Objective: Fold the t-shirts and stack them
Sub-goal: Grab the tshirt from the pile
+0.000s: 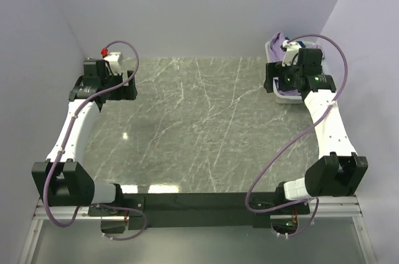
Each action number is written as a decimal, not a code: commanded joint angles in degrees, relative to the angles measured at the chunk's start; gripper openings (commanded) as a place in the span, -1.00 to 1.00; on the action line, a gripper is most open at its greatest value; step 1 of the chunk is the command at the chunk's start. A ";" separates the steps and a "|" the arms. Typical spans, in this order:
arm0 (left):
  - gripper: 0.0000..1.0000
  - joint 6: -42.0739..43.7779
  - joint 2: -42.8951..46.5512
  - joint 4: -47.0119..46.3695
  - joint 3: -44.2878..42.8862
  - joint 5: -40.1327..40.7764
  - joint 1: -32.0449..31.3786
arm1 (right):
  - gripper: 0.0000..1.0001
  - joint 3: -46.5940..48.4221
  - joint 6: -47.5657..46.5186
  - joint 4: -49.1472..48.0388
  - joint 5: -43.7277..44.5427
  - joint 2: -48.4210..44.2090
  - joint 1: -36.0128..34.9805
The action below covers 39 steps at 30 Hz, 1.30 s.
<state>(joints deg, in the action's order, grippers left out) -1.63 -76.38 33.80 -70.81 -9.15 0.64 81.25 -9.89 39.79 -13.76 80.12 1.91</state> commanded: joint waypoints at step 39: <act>0.99 -0.22 -6.76 0.92 -6.98 -3.07 -0.21 | -0.19 39.42 1.63 2.75 2.95 43.90 13.20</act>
<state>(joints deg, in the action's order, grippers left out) -1.69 -82.89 35.29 -76.53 -11.64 0.64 121.38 -8.43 44.47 -11.40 124.44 15.25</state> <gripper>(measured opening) 0.995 0.440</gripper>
